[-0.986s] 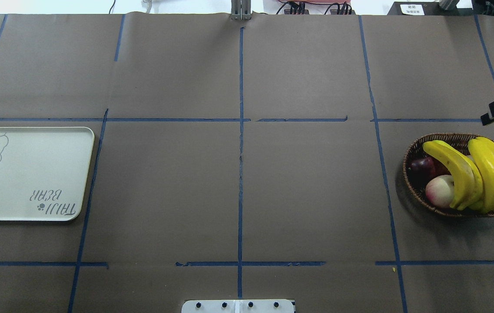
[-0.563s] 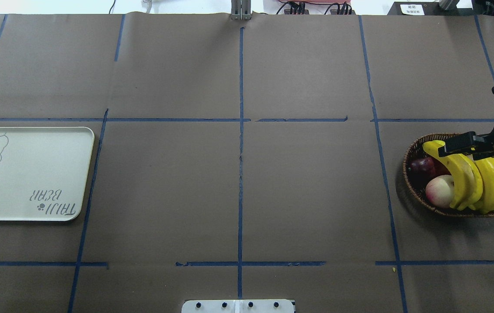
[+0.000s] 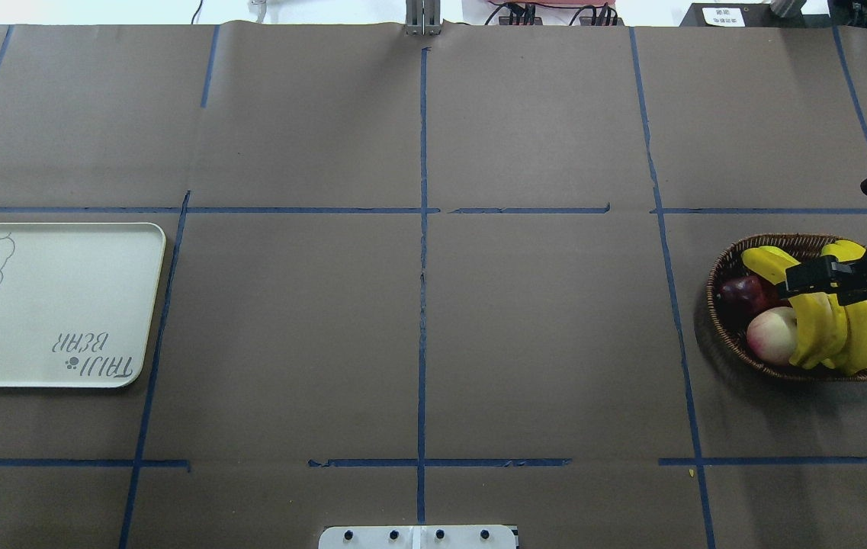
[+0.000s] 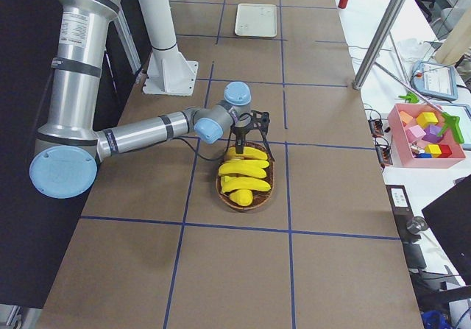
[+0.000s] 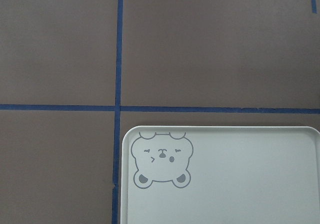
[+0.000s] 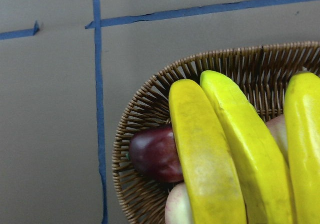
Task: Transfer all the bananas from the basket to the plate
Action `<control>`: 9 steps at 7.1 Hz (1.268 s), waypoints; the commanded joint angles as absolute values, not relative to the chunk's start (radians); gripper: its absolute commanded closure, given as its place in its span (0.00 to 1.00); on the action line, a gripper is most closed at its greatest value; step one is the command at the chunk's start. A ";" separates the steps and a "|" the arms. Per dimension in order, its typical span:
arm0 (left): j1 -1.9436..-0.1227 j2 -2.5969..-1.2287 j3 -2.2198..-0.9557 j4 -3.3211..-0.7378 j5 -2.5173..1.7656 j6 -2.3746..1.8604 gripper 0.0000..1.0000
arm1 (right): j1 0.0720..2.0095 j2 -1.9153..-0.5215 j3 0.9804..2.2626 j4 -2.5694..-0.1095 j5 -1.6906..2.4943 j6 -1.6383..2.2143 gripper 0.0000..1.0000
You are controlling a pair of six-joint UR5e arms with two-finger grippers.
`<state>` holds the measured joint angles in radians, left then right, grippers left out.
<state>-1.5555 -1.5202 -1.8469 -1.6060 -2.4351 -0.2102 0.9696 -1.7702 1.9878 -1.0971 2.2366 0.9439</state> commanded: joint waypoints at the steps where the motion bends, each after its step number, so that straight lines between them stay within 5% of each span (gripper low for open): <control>1: -1.555 -1.520 -1.847 -1.606 -2.436 -0.210 0.01 | 0.968 -1.786 1.987 -1.097 2.235 0.945 0.01; 9: -1.555 -1.520 -1.847 -1.605 -2.456 -0.212 0.01 | 0.934 -1.781 1.960 -1.103 2.203 0.946 0.06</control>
<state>-1.5555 -1.5196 -1.8479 -1.6057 -2.4424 -0.2117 0.9353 -1.7814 1.9651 -1.1035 2.2097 0.9469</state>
